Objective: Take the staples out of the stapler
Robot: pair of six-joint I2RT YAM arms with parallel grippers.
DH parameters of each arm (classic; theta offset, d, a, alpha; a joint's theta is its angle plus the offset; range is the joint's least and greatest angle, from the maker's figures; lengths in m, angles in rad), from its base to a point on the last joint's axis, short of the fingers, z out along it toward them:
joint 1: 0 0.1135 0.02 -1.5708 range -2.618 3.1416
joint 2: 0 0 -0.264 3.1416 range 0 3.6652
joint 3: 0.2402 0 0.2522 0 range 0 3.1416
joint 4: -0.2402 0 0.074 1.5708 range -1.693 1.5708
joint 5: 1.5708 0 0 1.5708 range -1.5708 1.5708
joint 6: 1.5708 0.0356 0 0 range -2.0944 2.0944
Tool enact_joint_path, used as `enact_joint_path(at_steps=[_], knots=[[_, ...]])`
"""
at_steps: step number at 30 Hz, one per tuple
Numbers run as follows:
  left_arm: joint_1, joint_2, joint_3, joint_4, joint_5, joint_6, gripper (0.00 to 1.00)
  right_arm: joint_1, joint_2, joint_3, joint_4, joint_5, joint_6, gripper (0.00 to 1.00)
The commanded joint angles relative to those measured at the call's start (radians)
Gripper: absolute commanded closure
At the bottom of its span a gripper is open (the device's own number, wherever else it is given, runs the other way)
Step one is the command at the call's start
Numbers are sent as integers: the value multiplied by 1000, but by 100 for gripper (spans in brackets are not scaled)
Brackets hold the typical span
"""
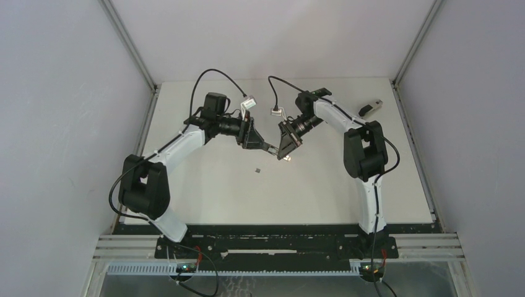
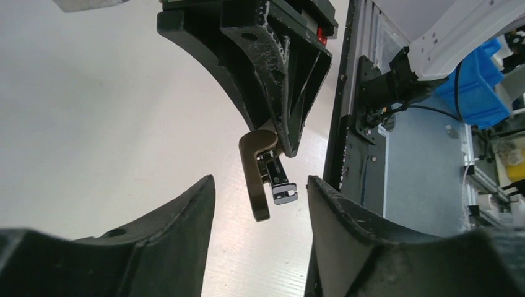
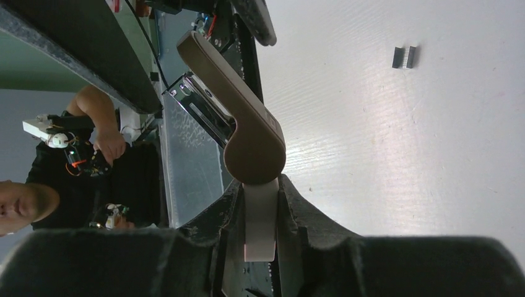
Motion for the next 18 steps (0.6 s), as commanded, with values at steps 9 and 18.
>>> enact_joint_path(at_steps=[9,18], knots=[[19,-45,43,-36,-41,32,0,-11,-67,-51,194,131,171,95],[156,-141,45,-158,-139,160,0,88,-246,-270,564,656,227,95]])
